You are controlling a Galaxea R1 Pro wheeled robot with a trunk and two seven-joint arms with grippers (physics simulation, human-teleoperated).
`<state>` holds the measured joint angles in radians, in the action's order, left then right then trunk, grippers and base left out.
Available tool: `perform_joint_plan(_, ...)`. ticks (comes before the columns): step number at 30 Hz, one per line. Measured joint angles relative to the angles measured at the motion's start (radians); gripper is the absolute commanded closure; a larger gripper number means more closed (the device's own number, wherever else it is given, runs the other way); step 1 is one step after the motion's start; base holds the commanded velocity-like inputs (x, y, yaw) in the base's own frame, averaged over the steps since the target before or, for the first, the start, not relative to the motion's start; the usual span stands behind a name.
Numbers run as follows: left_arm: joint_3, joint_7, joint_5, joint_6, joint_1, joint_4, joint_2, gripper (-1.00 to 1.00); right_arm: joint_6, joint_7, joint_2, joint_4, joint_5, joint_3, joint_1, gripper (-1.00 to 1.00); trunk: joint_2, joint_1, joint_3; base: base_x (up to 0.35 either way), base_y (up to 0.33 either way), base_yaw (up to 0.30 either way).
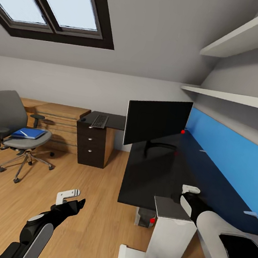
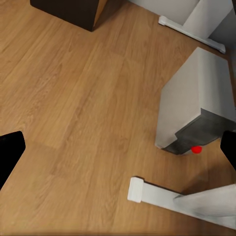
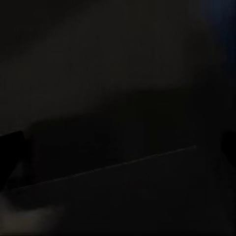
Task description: In the bedroom, organize the workspace by keeping the computer under the desk, ensuring the monitor is on the desk, placing the keyboard on the desk next to the monitor, placing the mouse on the desk next to the keyboard, moving the folder from the swivel chair onto the desk next to the mouse, stacking the notebook on top of the folder with the pen on top of the notebook, and positioning the swivel chair next to the desk.
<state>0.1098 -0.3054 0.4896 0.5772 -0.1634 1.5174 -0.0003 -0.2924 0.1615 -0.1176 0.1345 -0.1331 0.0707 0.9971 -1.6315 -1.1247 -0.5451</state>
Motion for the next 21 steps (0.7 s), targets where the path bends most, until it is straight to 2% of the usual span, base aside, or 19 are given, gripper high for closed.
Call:
perform_joint_plan(14,0.000,0.000,0.000,0.000,0.000,-0.006,-0.001,-1.00,0.000,-0.001,-0.001,-0.001,-0.002,0.000,0.000,-1.00,0.000,0.000,0.000,-0.004,0.000,0.000)
perform_joint_plan(18,0.000,-0.001,0.000,0.000,0.000,-0.006,-0.001,-1.00,0.001,-0.002,-0.003,0.000,0.001,0.002,0.000,-1.00,0.028,0.015,0.012,0.000,0.000,0.000)
perform_joint_plan(21,0.000,-0.001,0.000,0.000,0.000,-0.006,-0.001,-1.00,0.031,-0.002,-0.006,0.001,0.001,0.002,0.000,-1.00,0.049,0.027,0.022,0.000,0.000,0.000)
